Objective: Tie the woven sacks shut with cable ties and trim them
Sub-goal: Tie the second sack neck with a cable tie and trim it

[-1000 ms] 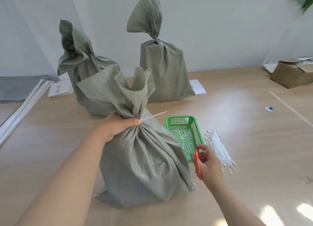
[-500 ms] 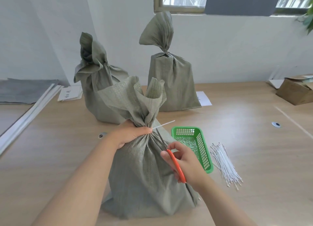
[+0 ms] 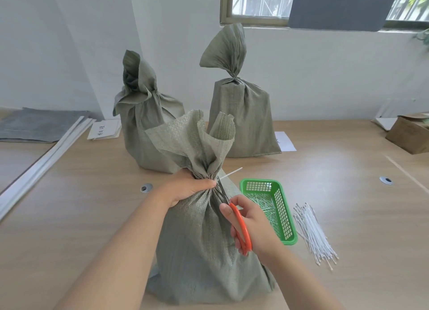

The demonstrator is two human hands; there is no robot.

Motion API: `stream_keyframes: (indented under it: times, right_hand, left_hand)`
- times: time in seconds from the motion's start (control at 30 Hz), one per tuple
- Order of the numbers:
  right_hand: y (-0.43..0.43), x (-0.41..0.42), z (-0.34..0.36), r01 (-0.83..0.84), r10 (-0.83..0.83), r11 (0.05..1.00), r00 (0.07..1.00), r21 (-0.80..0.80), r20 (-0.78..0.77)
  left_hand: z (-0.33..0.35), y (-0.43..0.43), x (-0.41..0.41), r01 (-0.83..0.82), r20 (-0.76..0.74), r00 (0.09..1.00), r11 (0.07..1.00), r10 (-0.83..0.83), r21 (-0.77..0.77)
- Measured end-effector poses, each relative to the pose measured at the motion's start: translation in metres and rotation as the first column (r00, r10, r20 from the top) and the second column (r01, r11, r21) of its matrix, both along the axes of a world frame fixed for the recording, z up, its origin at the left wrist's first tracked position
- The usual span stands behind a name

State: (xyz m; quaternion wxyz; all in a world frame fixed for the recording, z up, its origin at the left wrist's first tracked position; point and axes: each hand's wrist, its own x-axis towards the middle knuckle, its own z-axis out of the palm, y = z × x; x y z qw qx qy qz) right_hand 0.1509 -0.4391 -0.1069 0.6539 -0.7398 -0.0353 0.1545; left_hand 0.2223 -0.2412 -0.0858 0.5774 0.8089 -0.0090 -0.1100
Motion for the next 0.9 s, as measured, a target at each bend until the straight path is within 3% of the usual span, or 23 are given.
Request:
stream_keyframes:
  times: [0.47, 0.9]
  right_hand:
    - [0.001, -0.002, 0.007, 0.006, -0.005, 0.998, 1.000, -0.058, 0.013]
    - [0.012, -0.016, -0.001, 0.114, -0.104, 0.991, 0.986, -0.072, 0.134]
  left_hand:
    - [-0.001, 0.003, 0.000, 0.005, -0.014, 1.000, 1.000, -0.005, -0.001]
    - [0.000, 0.004, -0.001, 0.023, -0.016, 1.000, 0.999, -0.024, -0.032]
